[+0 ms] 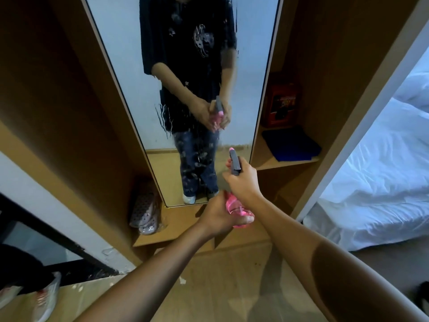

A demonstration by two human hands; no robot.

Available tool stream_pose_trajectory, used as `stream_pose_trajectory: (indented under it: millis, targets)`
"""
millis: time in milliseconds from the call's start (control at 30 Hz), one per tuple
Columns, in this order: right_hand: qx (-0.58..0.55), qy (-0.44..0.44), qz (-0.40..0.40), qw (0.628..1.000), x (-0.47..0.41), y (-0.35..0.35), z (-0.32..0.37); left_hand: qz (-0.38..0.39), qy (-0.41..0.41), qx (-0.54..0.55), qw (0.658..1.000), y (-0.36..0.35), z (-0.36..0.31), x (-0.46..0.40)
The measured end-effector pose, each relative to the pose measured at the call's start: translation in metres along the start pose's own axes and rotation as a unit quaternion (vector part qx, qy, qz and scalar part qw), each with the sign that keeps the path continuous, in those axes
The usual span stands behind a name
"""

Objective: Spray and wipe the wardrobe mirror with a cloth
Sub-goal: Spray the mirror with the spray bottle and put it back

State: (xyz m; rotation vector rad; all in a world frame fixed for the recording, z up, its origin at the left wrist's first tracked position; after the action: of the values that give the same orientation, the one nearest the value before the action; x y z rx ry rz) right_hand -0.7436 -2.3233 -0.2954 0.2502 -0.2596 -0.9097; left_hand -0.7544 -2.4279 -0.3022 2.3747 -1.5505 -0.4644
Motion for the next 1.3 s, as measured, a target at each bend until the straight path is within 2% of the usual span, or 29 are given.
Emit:
stream_pose_trajectory:
  millis: [233, 700, 1033, 1300]
  targets:
    - [0.031, 0.008, 0.026, 0.999, 0.006, -0.026, 0.006, -0.028, 0.018, 0.004, 0.999, 0.015, 0.011, 0.014]
    - [0.020, 0.012, 0.084, 0.996, 0.019, -0.077, 0.017, -0.070, 0.057, 0.011, 0.996, 0.051, 0.035, 0.039]
    - [0.081, 0.013, 0.080, 0.993, 0.023, -0.112, 0.020, -0.090, 0.083, 0.025, 0.992, 0.072, 0.057, 0.055]
    - [0.072, -0.002, 0.149, 0.986, 0.028, -0.142, 0.014, -0.087, 0.104, 0.013, 0.991, 0.081, 0.077, 0.067]
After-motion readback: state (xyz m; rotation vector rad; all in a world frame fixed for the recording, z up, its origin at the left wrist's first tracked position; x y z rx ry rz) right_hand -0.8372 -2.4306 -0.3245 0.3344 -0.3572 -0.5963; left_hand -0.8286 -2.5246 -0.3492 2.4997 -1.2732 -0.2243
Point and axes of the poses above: each hand's wrist, its own x-axis away from the middle knuckle, its own y-axis out of the back of the hand, z = x × y, the point moved 6 cm from there along -x, towards the middle knuckle, and after that the axes turned 9 degrees about -y, right-handed, at the moved point
